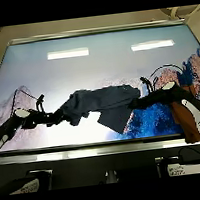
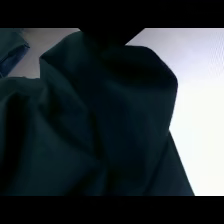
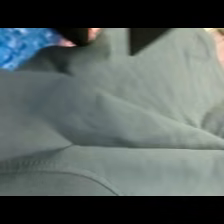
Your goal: Fold the shirts.
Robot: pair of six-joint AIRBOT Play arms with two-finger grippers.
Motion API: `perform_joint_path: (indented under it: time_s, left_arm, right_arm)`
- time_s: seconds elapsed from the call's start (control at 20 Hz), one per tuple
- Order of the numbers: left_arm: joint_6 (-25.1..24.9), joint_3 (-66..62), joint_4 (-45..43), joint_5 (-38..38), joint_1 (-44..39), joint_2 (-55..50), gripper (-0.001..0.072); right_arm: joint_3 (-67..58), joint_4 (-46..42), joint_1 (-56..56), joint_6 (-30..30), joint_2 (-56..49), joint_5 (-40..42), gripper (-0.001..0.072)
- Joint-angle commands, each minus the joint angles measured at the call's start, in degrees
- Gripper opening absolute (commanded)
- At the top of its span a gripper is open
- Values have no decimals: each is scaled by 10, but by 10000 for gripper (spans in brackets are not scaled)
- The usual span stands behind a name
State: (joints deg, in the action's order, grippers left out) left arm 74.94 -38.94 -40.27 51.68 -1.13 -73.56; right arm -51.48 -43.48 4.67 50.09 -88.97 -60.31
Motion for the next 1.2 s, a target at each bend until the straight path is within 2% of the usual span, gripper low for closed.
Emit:
perform_joint_path:
  time_s: [0.0,0.2,0.4,0.5,0.6,0.75,0.95,1.05,1.15]
  left_arm:
    - [-6,-27,2,7,3,4,23]
    - [-26,-129,-21,29,35,64,21]
    - [-24,-356,-153,27,80,193,21]
    - [3,-490,-201,4,109,250,21]
    - [41,-598,-241,-55,139,303,21]
    - [113,-631,-243,-123,150,359,21]
    - [112,-631,-272,-123,150,368,20]
    - [112,-630,-302,-117,150,358,22]
    - [112,-628,-329,-70,150,337,21]
  right_arm:
    - [-13,16,0,-3,-7,-4,14]
    - [-119,2,37,-37,68,-80,13]
    - [-321,-6,102,-45,226,-67,13]
    - [-435,-46,130,-54,315,-5,13]
    - [-506,-135,133,-50,400,62,13]
    - [-517,-166,133,-23,487,110,13]
    - [-517,-190,133,-15,501,52,14]
    - [-517,-207,133,-12,487,-22,14]
    - [-516,-210,133,-10,461,-128,14]
